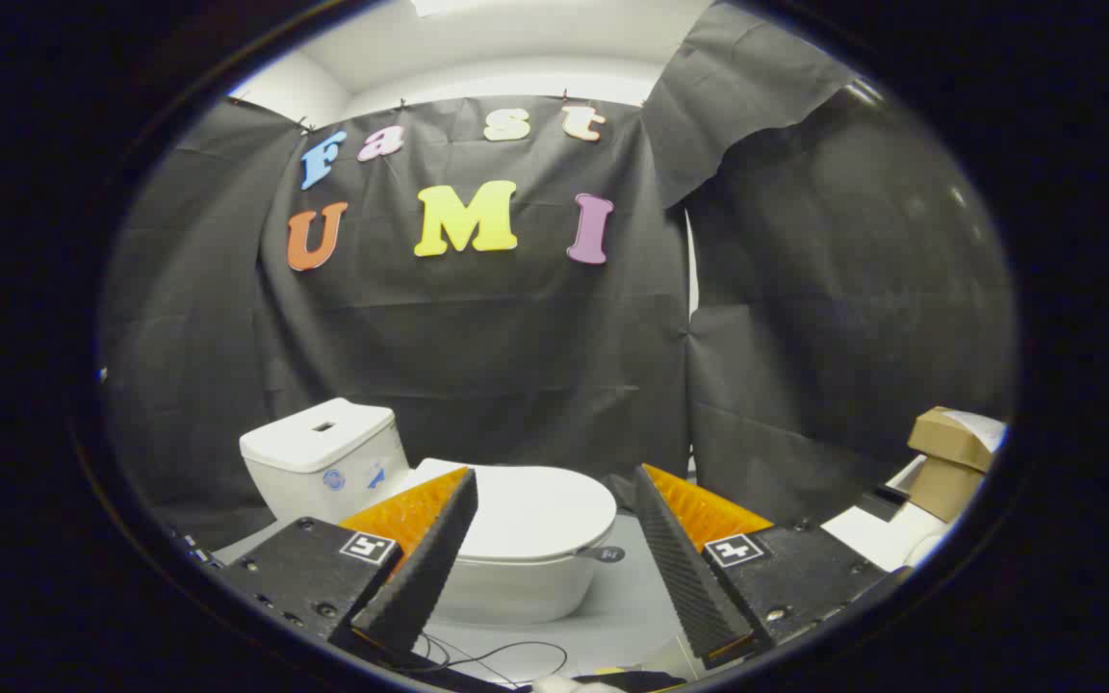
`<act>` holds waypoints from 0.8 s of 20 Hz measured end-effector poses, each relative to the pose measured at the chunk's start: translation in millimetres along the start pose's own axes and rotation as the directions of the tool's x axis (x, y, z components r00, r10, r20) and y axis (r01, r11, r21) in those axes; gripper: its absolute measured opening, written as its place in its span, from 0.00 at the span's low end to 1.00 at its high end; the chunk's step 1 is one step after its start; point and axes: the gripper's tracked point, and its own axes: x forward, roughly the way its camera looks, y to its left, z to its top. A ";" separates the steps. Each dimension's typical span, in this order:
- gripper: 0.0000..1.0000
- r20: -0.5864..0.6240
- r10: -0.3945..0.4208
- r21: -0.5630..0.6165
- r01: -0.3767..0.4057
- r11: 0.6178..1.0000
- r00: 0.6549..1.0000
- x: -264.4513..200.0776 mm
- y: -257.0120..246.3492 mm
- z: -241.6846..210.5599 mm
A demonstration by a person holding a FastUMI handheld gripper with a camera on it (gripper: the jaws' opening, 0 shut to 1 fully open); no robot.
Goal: Open the toilet lid.
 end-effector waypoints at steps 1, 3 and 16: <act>1.00 -0.003 0.000 -0.001 0.000 1.000 1.000 -0.1 0.0 -1.1; 1.00 -0.010 0.001 -0.002 -0.001 1.000 1.000 0.7 0.8 -2.5; 1.00 -0.007 0.006 -0.007 -0.006 1.000 1.000 20.0 3.9 5.4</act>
